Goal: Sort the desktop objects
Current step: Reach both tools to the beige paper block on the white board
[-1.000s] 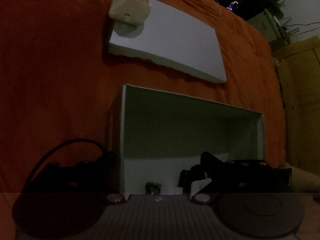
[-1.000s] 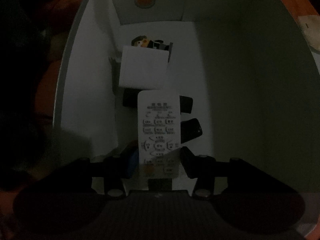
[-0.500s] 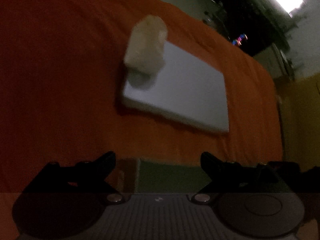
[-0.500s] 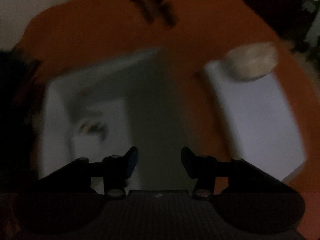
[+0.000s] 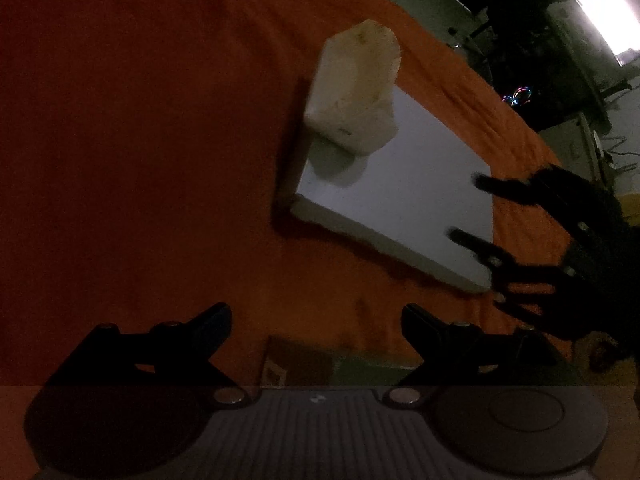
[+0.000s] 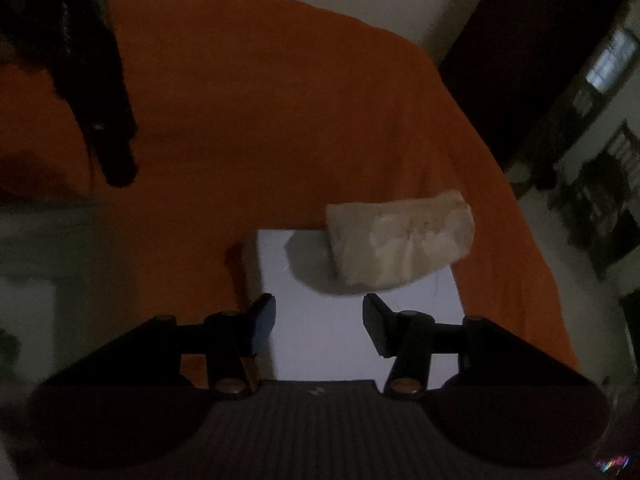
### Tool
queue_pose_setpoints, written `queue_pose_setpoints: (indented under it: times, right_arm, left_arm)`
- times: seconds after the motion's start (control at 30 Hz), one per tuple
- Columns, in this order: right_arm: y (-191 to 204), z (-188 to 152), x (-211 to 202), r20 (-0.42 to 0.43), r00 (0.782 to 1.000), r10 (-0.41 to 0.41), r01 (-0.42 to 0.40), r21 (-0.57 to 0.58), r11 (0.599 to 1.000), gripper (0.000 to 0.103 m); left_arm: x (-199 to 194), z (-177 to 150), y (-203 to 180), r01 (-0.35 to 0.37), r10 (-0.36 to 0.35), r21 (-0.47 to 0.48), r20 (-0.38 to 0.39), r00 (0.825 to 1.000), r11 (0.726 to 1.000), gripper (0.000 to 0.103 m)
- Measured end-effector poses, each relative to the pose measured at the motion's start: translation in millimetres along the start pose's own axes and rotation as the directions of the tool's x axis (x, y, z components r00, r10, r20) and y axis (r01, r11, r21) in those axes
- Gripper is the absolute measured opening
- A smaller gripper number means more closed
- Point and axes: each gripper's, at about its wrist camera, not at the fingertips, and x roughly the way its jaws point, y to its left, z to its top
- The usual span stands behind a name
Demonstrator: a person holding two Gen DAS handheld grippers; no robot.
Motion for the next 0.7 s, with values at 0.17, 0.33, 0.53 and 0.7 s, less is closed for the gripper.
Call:
queue_pose_setpoints:
  times: [0.17,0.33,0.53,0.7]
  right_arm:
    - [-9,10,43,0.027,0.997,-0.073,0.075,-0.087,0.993,0.052]
    - [-27,17,73,0.001,0.998,-0.056,0.056,-0.11,0.992,0.049]
    - [-30,12,79,-0.01,0.999,-0.036,0.035,-0.076,0.997,0.006]
    - [-16,-10,42,0.014,0.999,0.035,-0.032,-0.192,0.981,0.006]
  left_arm:
    - [7,4,11,-0.033,0.033,0.003,0.019,0.999,0.999,0.092]
    - [10,8,21,-0.057,0.057,0.002,0.024,0.998,0.998,0.092]
    - [12,7,24,-0.059,0.059,0.008,0.017,0.998,0.998,0.092]
    - [14,9,18,-0.066,0.065,0.052,0.023,0.998,0.996,0.092]
